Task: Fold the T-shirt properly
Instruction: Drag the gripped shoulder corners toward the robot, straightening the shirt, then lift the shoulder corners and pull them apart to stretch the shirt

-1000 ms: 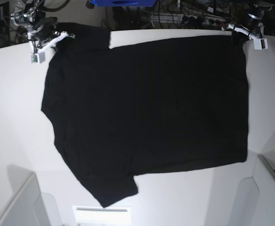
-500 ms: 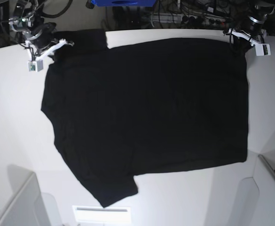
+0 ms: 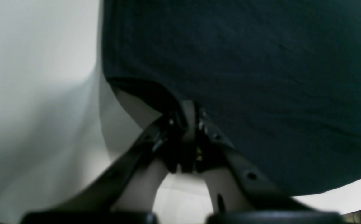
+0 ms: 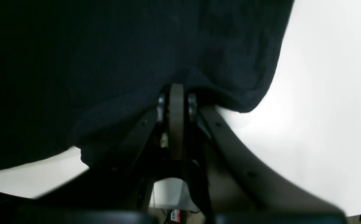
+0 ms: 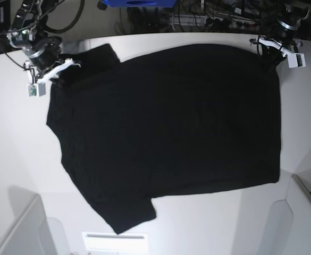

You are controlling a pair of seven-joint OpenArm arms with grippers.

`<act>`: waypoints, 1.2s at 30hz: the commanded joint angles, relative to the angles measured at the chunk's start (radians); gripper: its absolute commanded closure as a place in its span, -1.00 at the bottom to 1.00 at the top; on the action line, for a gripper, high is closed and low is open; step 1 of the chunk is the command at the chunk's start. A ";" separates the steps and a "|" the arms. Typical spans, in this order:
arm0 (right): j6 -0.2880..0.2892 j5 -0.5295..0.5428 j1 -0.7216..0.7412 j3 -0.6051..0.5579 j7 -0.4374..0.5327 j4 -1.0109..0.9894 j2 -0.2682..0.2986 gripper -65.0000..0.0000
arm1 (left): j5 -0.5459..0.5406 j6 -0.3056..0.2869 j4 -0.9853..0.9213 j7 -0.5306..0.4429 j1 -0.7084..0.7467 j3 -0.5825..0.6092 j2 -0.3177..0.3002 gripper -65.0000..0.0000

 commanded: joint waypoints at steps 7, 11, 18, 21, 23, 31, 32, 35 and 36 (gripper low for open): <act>-0.002 0.012 0.029 0.002 0.017 0.017 0.008 1.00 | -0.114 0.066 0.018 0.071 -0.035 -0.011 -0.007 1.00; -0.002 0.010 0.069 0.005 -0.028 0.016 0.008 1.00 | -0.118 0.087 0.026 0.080 -0.051 -0.011 -0.007 1.00; -0.004 0.007 0.161 0.004 -0.107 0.009 0.008 1.00 | -0.115 0.089 0.035 0.080 -0.075 -0.012 -0.007 1.00; -0.005 0.007 0.190 0.002 -0.133 0.009 0.008 1.00 | -0.115 0.130 0.035 0.080 -0.085 -0.026 -0.007 1.00; -0.007 0.007 0.207 0.002 -0.149 0.008 0.008 1.00 | -0.115 0.150 0.037 0.080 -0.104 -0.029 -0.007 1.00; -0.010 0.007 0.241 -0.039 -0.167 -0.047 0.053 1.00 | -0.115 0.152 0.032 0.080 -0.124 -0.031 -0.007 1.00; -0.011 0.007 0.241 -0.049 -0.164 -0.053 0.059 1.00 | -0.115 0.152 0.030 0.080 -0.129 -0.031 -0.007 1.00; -0.011 0.007 0.262 -0.055 -0.167 -0.077 0.067 1.00 | -0.114 0.153 0.029 0.080 -0.144 -0.031 -0.007 1.00; -0.011 0.007 0.272 -0.055 -0.170 -0.086 0.067 1.00 | -0.114 0.158 0.029 0.080 -0.146 -0.029 -0.007 1.00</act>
